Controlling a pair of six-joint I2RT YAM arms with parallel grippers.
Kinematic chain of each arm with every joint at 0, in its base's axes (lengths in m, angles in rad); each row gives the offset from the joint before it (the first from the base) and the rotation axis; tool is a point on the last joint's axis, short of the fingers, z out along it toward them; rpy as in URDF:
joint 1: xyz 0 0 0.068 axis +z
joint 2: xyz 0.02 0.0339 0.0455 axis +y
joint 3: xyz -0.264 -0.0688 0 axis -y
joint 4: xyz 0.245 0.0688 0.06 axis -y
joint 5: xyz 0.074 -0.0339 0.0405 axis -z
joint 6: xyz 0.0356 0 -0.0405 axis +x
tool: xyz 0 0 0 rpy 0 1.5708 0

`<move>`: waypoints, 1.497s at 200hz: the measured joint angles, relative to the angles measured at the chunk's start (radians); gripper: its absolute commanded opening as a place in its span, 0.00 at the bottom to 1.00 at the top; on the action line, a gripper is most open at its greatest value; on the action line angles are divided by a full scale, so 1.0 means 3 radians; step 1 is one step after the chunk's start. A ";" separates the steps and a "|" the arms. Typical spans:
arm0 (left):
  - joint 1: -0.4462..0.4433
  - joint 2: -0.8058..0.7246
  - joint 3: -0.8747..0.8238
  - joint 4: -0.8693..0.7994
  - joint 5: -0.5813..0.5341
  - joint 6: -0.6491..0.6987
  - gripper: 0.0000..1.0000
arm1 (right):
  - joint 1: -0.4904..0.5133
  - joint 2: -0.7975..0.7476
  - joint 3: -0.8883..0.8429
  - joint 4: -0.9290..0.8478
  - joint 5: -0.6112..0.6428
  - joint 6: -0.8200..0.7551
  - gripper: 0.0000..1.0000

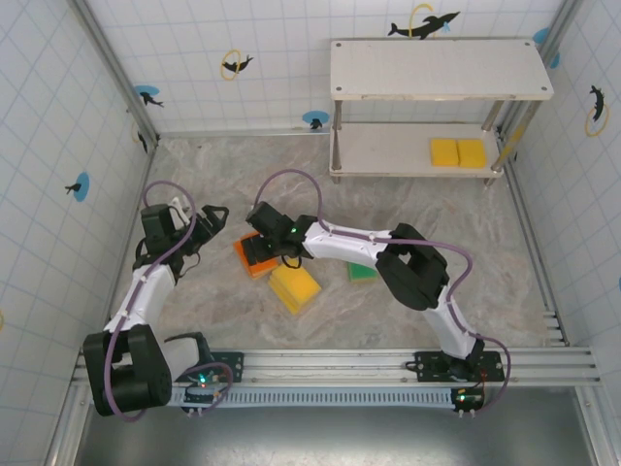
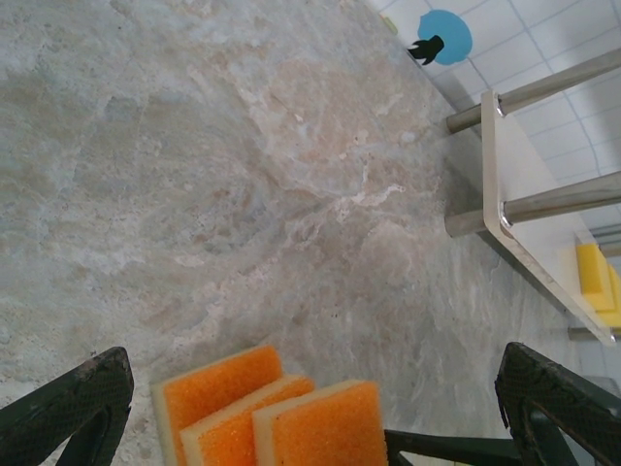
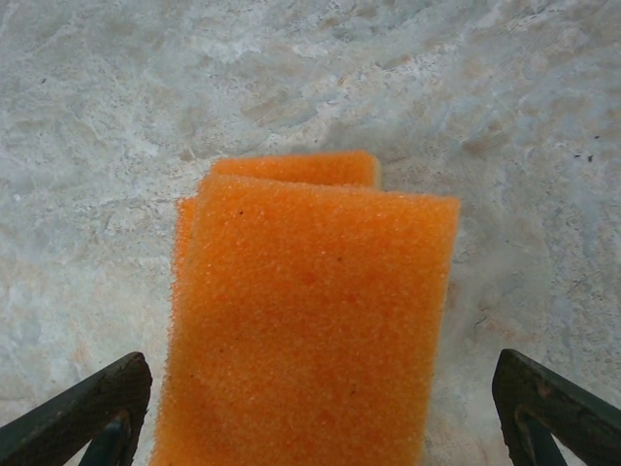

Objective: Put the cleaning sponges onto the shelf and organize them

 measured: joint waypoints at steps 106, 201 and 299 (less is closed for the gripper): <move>0.0000 0.0039 -0.0018 0.0018 0.0011 0.0000 0.98 | 0.0142 0.0103 0.0200 -0.0248 0.0155 -0.0084 0.90; 0.0000 0.0089 -0.0037 0.0064 0.0011 0.0011 0.98 | 0.0192 0.0125 0.0200 -0.0399 0.0333 -0.0114 0.84; 0.0000 0.0089 -0.0037 0.0064 0.0011 0.0017 0.98 | 0.0210 0.0142 0.0197 -0.0376 0.0409 -0.0168 0.67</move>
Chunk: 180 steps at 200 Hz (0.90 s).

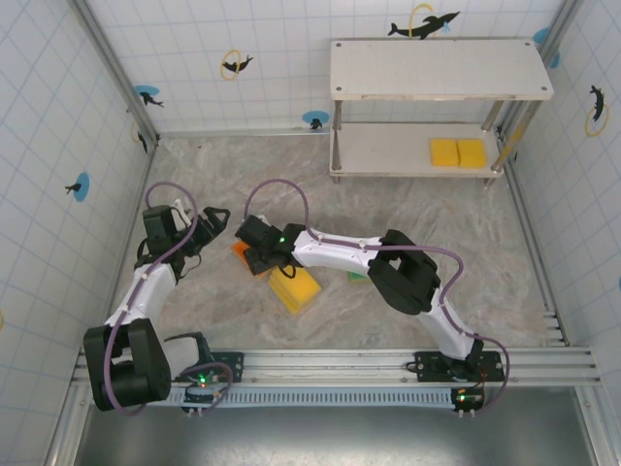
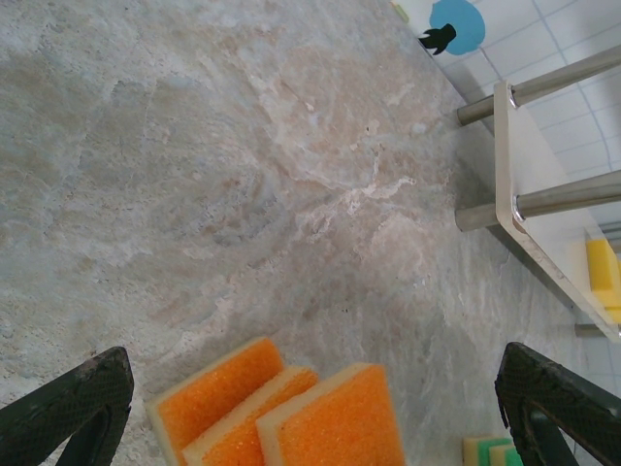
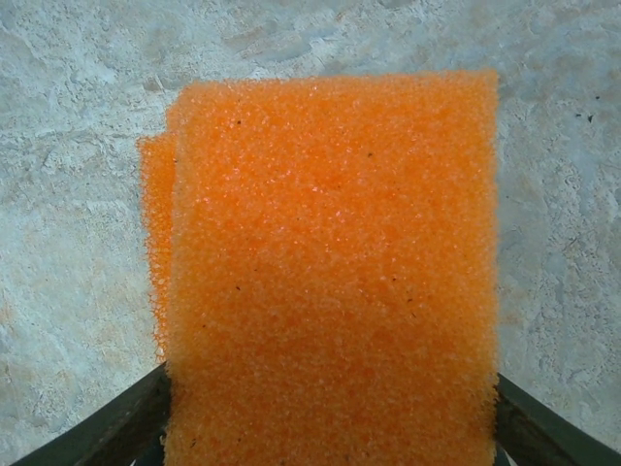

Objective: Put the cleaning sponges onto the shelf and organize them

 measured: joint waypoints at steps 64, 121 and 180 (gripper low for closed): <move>0.0000 0.0004 -0.0001 0.0001 0.0000 0.0005 0.98 | -0.0018 -0.0061 -0.0209 0.0286 0.0004 0.0005 0.59; 0.0000 0.0023 -0.0013 0.0003 0.0009 0.0006 0.98 | -0.0064 -0.0168 -0.0397 0.0465 0.0006 0.0020 0.56; 0.0000 0.0050 -0.0020 0.0017 0.0076 0.0006 0.98 | -0.0155 -0.0203 -0.0462 0.0502 0.0084 0.0015 0.55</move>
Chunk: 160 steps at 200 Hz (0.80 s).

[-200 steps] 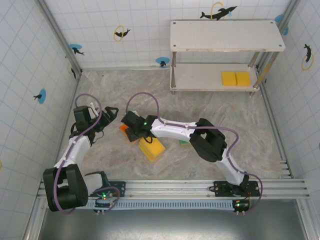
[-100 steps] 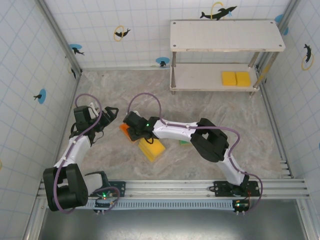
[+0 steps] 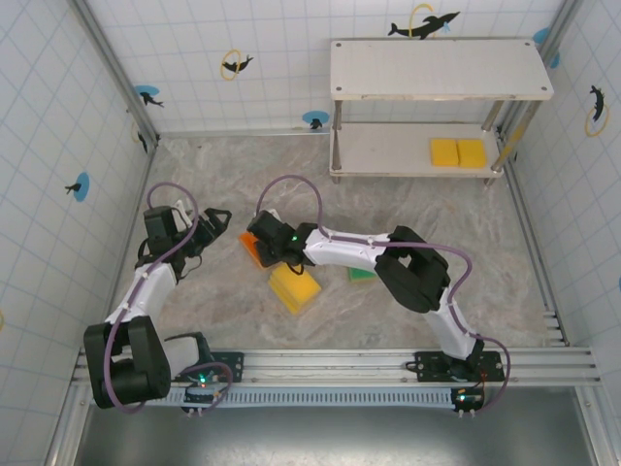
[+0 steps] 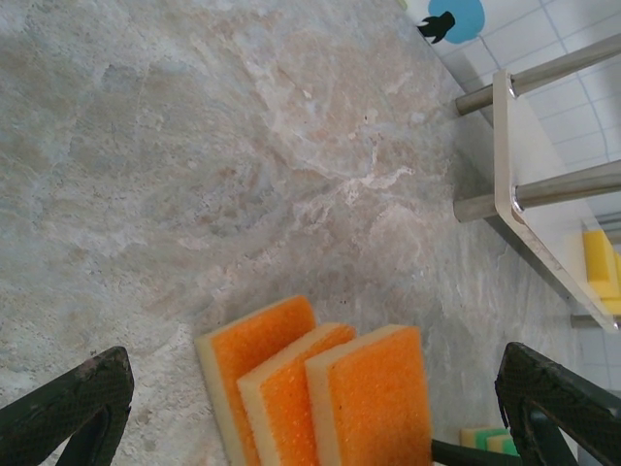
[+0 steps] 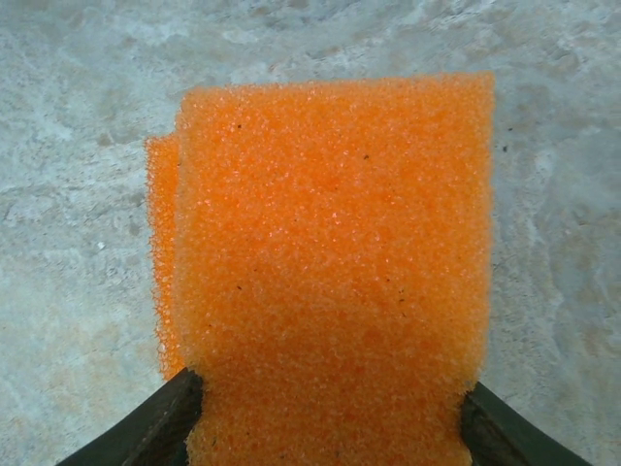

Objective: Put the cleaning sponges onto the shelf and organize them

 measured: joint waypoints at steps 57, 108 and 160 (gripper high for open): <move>0.0000 0.0090 -0.0052 0.0072 0.0078 -0.0003 0.98 | -0.0036 0.0000 0.0000 -0.0018 0.0140 -0.0010 0.54; 0.0000 0.0219 -0.0205 0.0361 0.0264 -0.0116 0.98 | -0.0079 0.0000 0.0000 -0.0048 0.0262 -0.0006 0.54; -0.0011 0.0306 -0.0219 0.0524 0.0340 -0.0195 0.98 | -0.0111 -0.0006 0.0000 -0.0123 0.0402 0.0006 0.54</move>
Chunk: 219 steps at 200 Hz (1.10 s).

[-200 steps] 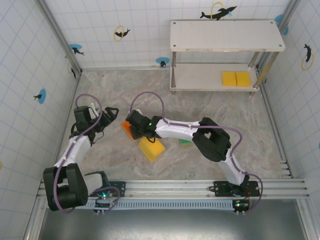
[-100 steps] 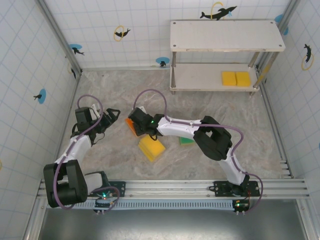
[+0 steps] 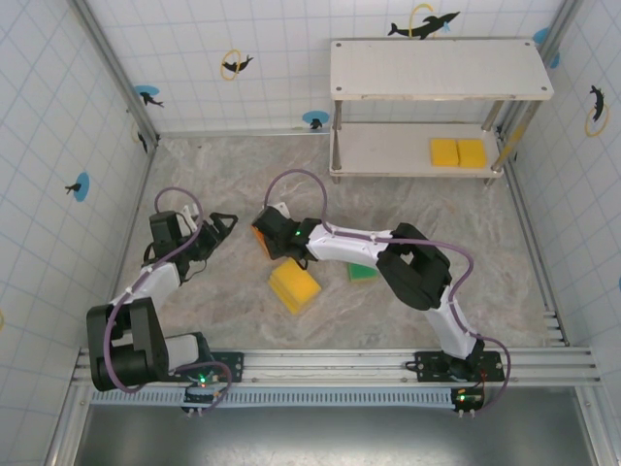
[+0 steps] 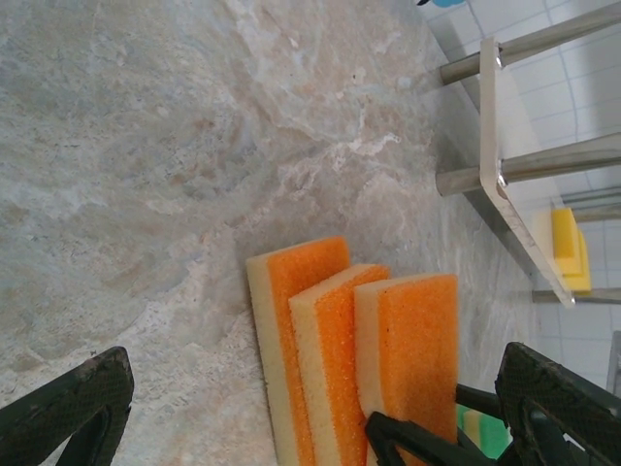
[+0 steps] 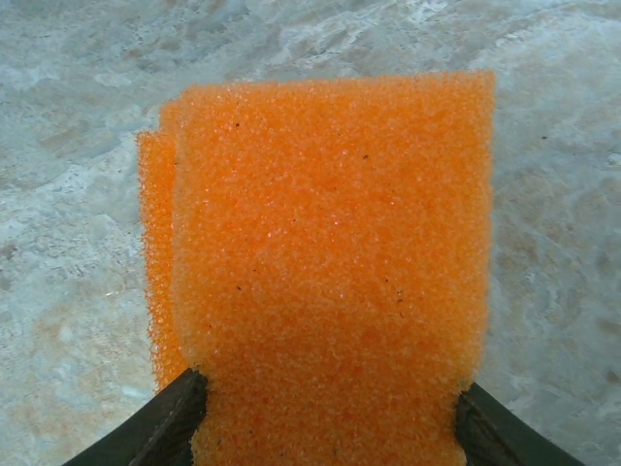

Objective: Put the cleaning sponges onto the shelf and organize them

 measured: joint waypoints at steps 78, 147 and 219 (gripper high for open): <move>-0.0351 0.0378 0.0027 0.0253 0.0005 -0.0123 0.97 | -0.0141 -0.0070 -0.0089 -0.0053 0.0122 -0.0003 0.54; -0.0481 0.0518 0.0163 0.0341 -0.0005 -0.0161 0.98 | -0.0237 -0.0259 -0.0345 -0.0023 0.0041 -0.0122 0.58; -0.0505 0.0538 0.0203 0.0359 -0.0006 -0.0163 0.97 | -0.0469 -0.0492 -0.0641 0.0123 -0.0267 -0.0233 0.61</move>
